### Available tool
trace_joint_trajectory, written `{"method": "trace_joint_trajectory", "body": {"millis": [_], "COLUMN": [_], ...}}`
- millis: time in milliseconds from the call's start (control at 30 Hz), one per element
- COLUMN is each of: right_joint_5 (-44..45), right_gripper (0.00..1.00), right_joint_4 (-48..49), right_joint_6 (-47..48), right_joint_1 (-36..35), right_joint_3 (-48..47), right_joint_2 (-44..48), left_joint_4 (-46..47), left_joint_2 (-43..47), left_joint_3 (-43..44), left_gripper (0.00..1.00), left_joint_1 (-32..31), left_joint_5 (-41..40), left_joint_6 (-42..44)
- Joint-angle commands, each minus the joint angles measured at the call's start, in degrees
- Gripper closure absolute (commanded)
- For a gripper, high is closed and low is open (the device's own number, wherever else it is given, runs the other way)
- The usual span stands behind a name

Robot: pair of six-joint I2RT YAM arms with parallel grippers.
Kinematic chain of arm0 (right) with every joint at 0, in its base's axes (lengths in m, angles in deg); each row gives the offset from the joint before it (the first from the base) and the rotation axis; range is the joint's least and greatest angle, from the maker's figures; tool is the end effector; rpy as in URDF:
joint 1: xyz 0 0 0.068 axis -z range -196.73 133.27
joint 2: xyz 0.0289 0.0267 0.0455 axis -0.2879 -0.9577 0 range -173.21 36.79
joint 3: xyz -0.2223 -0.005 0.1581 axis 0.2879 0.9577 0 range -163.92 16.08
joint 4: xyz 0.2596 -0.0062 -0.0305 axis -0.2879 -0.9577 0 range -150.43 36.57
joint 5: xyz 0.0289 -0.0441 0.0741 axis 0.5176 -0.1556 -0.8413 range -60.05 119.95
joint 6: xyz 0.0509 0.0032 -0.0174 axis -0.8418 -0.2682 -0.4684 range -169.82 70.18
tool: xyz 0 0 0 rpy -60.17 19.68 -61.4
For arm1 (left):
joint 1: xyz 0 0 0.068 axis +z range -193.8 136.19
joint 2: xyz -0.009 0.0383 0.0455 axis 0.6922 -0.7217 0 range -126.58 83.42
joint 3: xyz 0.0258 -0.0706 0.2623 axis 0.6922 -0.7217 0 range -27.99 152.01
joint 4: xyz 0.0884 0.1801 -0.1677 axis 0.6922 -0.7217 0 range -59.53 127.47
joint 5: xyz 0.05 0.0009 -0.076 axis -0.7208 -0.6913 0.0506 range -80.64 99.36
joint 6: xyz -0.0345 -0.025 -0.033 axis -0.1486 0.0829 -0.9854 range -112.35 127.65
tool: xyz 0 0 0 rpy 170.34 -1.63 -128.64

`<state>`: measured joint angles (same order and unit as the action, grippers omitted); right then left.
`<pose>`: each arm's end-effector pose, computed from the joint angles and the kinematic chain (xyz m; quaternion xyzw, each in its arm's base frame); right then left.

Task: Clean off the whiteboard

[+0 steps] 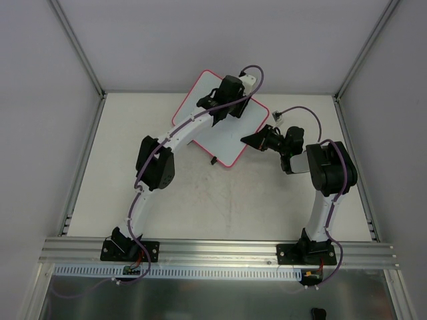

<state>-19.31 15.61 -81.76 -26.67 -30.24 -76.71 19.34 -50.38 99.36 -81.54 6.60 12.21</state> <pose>0.3626 0.0908 0.1563 -0.1732 0.6778 0.5042 0.5064 0.4381 -0.3369 0.2906 0.2913 0.7892 -0.1348 0.5235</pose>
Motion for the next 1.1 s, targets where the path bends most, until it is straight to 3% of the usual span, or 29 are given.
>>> {"method": "trace_joint_trajectory", "body": {"millis": [0, 133, 400, 1067], "right_joint_5": [-10.3, -10.4, -10.6, -16.4], "right_gripper": [1.00, 1.00, 1.00, 1.00], "right_joint_4": [18.2, 18.3, 18.3, 17.0], "right_joint_6": [5.6, 5.6, 5.8, 10.1], "right_joint_1": [-2.5, -2.5, -2.5, -5.3], "right_joint_3": [-0.7, -0.6, -0.4, 0.5], "right_joint_2": [3.8, 3.9, 4.2, 7.1], "left_joint_4": [-4.8, -4.9, -4.8, -4.8], "left_joint_2": [-6.6, -8.1, -9.3, -8.4], "left_joint_3": [-3.0, -1.3, 1.2, 4.6], "left_gripper": [1.00, 1.00, 1.00, 1.00], "left_joint_1": [-2.3, -1.9, 5.0, 8.0], "left_joint_5": [8.3, 5.5, 6.0, 3.2], "left_joint_6": [0.8, 1.1, -2.9, -3.9]}}
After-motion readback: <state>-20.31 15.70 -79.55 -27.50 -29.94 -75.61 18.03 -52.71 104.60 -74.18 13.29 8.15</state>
